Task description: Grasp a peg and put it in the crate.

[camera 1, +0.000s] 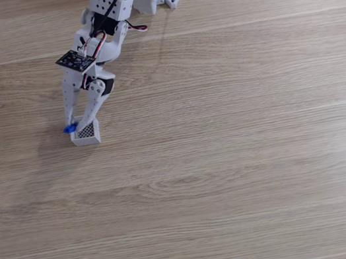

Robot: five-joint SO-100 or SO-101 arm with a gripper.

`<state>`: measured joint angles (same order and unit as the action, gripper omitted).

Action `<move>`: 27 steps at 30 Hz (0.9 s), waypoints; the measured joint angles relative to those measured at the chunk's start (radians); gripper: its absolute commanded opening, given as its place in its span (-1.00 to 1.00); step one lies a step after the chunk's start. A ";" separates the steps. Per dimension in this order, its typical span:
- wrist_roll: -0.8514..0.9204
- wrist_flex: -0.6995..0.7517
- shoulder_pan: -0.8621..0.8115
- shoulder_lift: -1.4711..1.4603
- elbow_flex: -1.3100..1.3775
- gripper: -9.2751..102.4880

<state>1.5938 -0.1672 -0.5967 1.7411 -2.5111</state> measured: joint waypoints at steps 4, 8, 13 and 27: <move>0.000 -0.003 0.003 0.000 -0.038 -0.84; 0.000 -0.003 0.003 0.000 -0.044 -0.78; 0.000 -0.003 0.003 0.000 -0.044 -0.49; 0.000 0.057 0.003 0.080 -0.044 -0.81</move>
<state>1.5938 -0.1104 -0.5937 1.8208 -2.5556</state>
